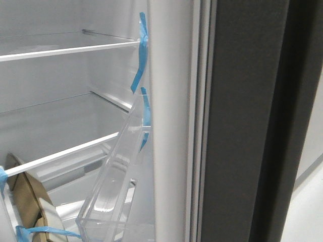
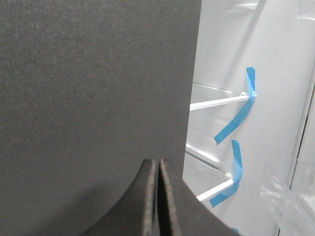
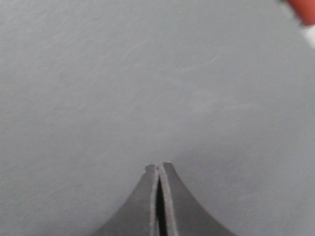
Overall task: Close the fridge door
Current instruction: 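Push the door with both grippers until it swings shut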
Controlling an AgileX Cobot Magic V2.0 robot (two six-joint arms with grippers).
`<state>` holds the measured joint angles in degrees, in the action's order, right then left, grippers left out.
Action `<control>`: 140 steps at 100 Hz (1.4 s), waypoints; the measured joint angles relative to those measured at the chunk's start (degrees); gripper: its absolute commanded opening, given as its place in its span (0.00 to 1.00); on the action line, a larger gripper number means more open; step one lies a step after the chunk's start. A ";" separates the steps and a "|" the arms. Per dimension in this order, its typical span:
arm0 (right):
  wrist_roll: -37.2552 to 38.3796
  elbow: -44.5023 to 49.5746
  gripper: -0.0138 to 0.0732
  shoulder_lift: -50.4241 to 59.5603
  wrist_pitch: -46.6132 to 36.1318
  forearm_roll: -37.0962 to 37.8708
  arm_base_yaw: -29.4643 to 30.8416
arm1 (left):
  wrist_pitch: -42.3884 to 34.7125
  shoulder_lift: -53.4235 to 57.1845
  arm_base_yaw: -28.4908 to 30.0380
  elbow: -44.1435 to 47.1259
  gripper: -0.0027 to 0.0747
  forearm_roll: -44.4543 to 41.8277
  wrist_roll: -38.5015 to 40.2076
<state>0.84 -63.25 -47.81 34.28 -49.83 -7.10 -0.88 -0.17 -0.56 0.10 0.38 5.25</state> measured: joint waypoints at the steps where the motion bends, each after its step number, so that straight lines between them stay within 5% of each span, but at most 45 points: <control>1: 0.00 -0.09 0.07 -0.15 0.16 -0.01 0.00 | 0.00 0.00 0.00 0.00 0.01 0.00 0.00; 52: -0.14 -3.41 0.07 -5.06 8.55 -10.17 0.00 | 0.00 0.00 0.00 0.00 0.01 0.00 0.00; 83: -9.35 -3.91 0.07 -9.22 13.43 -19.20 0.00 | 0.00 0.00 0.00 0.00 0.01 0.00 0.00; 140: -17.40 -12.86 0.07 -21.85 15.48 -20.35 0.00 | 0.00 0.00 0.00 0.00 0.01 0.00 0.00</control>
<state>-16.56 -76.11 -69.65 49.76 -70.18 -7.10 -0.88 -0.17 -0.56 0.10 0.38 5.25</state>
